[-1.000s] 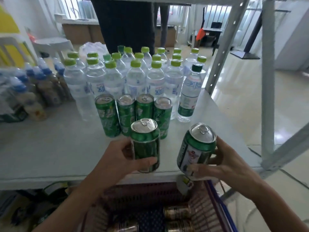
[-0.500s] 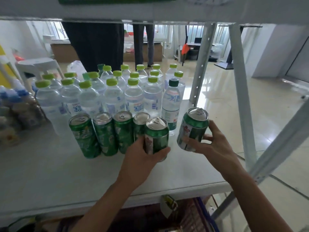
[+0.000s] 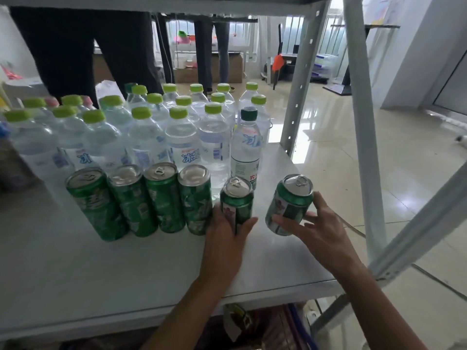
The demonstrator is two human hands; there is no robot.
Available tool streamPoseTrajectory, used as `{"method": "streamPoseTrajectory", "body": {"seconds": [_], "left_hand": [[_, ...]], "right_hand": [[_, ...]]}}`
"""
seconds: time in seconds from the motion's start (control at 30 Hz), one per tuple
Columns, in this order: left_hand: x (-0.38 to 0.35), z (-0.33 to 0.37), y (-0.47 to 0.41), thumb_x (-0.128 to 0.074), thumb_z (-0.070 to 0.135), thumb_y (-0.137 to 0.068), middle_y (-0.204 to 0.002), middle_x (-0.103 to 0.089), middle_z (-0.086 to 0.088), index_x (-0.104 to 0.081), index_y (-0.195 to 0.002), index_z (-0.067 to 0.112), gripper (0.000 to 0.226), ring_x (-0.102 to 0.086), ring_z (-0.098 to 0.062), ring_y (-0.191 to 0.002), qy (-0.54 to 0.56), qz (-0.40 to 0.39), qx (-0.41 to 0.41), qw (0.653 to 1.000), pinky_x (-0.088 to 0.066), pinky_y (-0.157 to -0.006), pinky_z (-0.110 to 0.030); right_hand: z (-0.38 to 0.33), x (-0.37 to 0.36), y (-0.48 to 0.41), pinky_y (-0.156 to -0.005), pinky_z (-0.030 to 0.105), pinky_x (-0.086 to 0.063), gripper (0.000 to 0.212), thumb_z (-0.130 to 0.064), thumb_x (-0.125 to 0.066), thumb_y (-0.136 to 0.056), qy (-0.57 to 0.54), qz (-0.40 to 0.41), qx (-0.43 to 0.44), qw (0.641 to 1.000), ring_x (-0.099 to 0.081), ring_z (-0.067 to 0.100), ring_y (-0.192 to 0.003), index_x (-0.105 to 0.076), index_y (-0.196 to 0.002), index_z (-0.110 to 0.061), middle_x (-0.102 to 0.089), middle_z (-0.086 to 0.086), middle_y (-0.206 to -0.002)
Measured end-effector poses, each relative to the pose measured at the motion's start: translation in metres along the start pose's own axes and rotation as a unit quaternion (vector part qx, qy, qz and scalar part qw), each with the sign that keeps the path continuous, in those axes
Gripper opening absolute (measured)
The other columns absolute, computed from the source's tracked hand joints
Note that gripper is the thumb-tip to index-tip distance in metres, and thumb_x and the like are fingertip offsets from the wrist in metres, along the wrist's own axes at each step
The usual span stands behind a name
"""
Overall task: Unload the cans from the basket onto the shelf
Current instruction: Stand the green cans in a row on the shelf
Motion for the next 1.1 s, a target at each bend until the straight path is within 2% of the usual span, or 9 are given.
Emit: {"method": "streamPoseTrajectory", "body": {"seconds": [0.1,0.2,0.33,0.47,0.57,0.7,0.77,0.93,1.1], "left_hand": [[0.001,-0.002,0.0,-0.076,0.047,-0.082,-0.13,-0.063,-0.006,-0.046,-0.139,0.012,0.074,-0.058,-0.023,-0.122,-0.003,0.005,-0.002,1.0,-0.05,-0.1,-0.04],[0.002,-0.002,0.002,-0.079,0.04,-0.08,-0.12,-0.067,0.002,-0.052,-0.129,0.018,0.06,-0.063,-0.015,-0.112,-0.014,0.017,-0.012,1.0,-0.05,-0.088,-0.025],[0.003,0.001,0.006,-0.074,0.048,-0.082,-0.117,-0.064,0.007,-0.051,-0.129,0.018,0.061,-0.058,-0.004,-0.103,-0.044,0.032,-0.035,0.998,-0.044,-0.075,-0.008],[0.005,0.009,0.013,-0.058,0.059,-0.09,-0.121,-0.065,-0.014,-0.037,-0.141,0.001,0.08,-0.067,-0.028,-0.104,-0.159,0.017,-0.049,0.986,-0.057,-0.079,-0.037],[0.011,0.018,0.016,-0.046,0.065,-0.093,-0.105,-0.07,-0.012,-0.044,-0.131,-0.001,0.076,-0.071,-0.028,-0.088,-0.302,0.01,-0.047,0.952,-0.055,-0.066,-0.035],[0.026,0.033,0.017,-0.047,0.064,-0.093,-0.082,-0.07,-0.009,-0.064,-0.093,0.008,0.058,-0.071,-0.029,-0.073,-0.421,0.001,-0.09,0.903,-0.038,-0.054,-0.029],[0.033,0.034,0.016,-0.044,0.066,-0.094,-0.078,-0.068,-0.007,-0.064,-0.083,0.013,0.058,-0.07,-0.028,-0.071,-0.443,-0.012,-0.102,0.891,-0.034,-0.054,-0.029],[0.042,0.02,0.012,-0.034,0.066,-0.097,-0.084,-0.071,-0.006,-0.063,-0.087,0.016,0.059,-0.07,-0.025,-0.076,-0.445,-0.024,-0.106,0.889,-0.045,-0.059,-0.031],[0.05,0.004,0.01,-0.039,0.056,-0.101,-0.098,-0.07,-0.01,-0.061,-0.1,0.012,0.049,-0.067,-0.026,-0.087,-0.373,-0.045,-0.116,0.92,-0.054,-0.073,-0.038]], "right_hand": [[0.009,-0.007,-0.003,-0.085,0.043,-0.061,0.06,-0.06,-0.084,-0.063,0.008,0.002,0.0,1.0,-0.069,0.004,-0.104,-0.054,-0.113,-0.046,-0.072,-0.026,-0.105],[0.012,-0.019,-0.004,-0.083,0.043,-0.061,0.064,-0.061,-0.084,-0.065,0.024,-0.012,-0.008,1.0,-0.072,0.011,-0.103,-0.052,-0.119,-0.048,-0.075,-0.011,-0.111],[0.011,-0.038,0.0,-0.07,0.022,-0.051,0.065,-0.064,-0.08,-0.07,0.04,0.006,-0.014,0.999,-0.07,0.011,-0.1,-0.047,-0.121,-0.04,-0.075,-0.004,-0.115],[0.007,-0.046,0.004,-0.081,0.036,-0.052,0.061,-0.057,-0.076,-0.078,0.067,0.026,-0.003,0.997,-0.07,0.028,-0.11,-0.048,-0.121,-0.025,-0.073,0.004,-0.123],[0.004,-0.045,0.006,-0.091,0.045,-0.053,0.058,-0.054,-0.077,-0.08,0.075,0.021,-0.003,0.997,-0.068,0.032,-0.114,-0.047,-0.121,-0.025,-0.073,0.002,-0.124],[0.001,-0.046,0.007,-0.096,0.05,-0.05,0.06,-0.051,-0.079,-0.08,0.087,0.028,-0.001,0.996,-0.066,0.032,-0.117,-0.047,-0.122,-0.022,-0.073,0.004,-0.125],[0.001,-0.047,0.005,-0.094,0.049,-0.052,0.061,-0.053,-0.08,-0.078,0.092,0.035,-0.004,0.995,-0.067,0.033,-0.115,-0.048,-0.12,-0.022,-0.073,0.006,-0.124],[-0.001,-0.054,0.003,-0.081,0.041,-0.056,0.063,-0.058,-0.083,-0.071,0.092,0.037,0.003,0.995,-0.068,0.027,-0.1,-0.047,-0.111,-0.025,-0.072,0.007,-0.118],[-0.001,-0.062,0.004,-0.058,0.023,-0.045,0.059,-0.058,-0.081,-0.073,0.09,0.044,0.023,0.995,-0.063,0.005,-0.076,-0.043,-0.108,-0.03,-0.063,-0.008,-0.103]]}}
Point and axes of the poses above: each hand's wrist, its own y-axis away from the middle knuckle, its own x-axis out of the back of the hand, z = x × y, the point moved 3 cm from there along -y, towards the middle knuckle
